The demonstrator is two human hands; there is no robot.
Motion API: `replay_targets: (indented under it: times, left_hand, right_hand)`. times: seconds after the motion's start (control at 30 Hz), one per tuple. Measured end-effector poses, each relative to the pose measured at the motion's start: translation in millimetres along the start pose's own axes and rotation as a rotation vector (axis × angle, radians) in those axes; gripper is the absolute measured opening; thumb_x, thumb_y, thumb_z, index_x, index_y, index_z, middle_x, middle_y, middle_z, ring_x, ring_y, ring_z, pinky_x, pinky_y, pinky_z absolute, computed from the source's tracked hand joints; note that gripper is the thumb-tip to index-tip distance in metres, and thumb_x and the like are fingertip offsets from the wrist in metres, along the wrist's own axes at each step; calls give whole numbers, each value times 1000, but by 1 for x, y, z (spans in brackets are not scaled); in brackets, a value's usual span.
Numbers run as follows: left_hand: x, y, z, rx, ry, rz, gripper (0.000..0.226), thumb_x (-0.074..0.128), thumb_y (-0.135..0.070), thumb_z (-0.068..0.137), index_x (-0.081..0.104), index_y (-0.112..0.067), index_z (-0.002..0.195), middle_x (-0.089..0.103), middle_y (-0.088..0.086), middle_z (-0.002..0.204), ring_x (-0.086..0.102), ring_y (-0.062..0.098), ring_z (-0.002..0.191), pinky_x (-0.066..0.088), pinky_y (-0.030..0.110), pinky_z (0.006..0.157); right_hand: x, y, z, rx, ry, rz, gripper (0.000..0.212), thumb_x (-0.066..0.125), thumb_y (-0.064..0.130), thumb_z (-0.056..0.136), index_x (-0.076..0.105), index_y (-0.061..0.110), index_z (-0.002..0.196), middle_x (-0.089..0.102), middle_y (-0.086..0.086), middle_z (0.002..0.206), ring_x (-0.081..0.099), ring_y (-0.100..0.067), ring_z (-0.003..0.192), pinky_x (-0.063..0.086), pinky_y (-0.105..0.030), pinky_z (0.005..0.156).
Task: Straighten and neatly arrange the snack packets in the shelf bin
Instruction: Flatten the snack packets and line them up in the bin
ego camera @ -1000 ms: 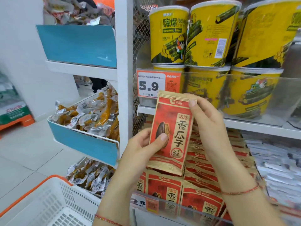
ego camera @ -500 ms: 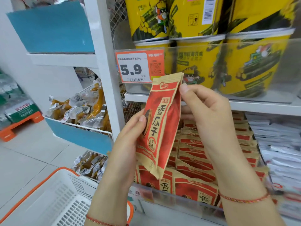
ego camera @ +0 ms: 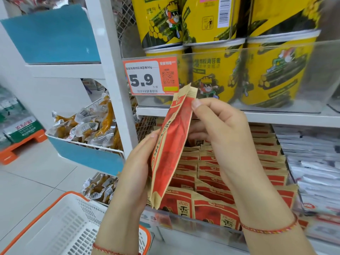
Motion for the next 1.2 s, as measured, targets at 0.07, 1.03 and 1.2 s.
replay_targets:
  times: [0.07, 1.03, 1.2]
  left_hand:
    - [-1, 0, -1, -12, -6, -29, 42, 42, -38, 101, 62, -13, 126, 68, 7, 120, 63, 20, 110, 48, 40, 94]
    - [-49, 3, 5, 92, -217, -709, 30, 33, -27, 105, 61, -16, 104, 65, 3, 86, 63, 16, 82, 53, 35, 79]
    - [-60, -1, -3, 112, -288, -621, 33, 42, -28, 102, 60, -11, 123, 68, 8, 107, 64, 23, 101, 56, 44, 88]
  right_hand:
    - [0, 0, 0, 0, -10, 15, 21, 51, 15, 96, 65, 8, 83, 67, -5, 66, 63, -7, 56, 53, -23, 61]
    - [44, -39, -11, 141, 381, -332, 17, 59, 16, 90, 74, 15, 83, 74, -2, 79, 71, -14, 69, 56, -34, 74]
    - [38, -37, -6, 133, 262, -295, 15, 63, 31, 83, 75, 22, 84, 75, 1, 78, 71, -13, 68, 58, -32, 72]
Point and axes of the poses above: each hand's wrist, its own z-axis towards the middle knuckle, its own x-axis out of the palm, y = z × x, the point moved 10 cm from there along z, towards the middle knuckle
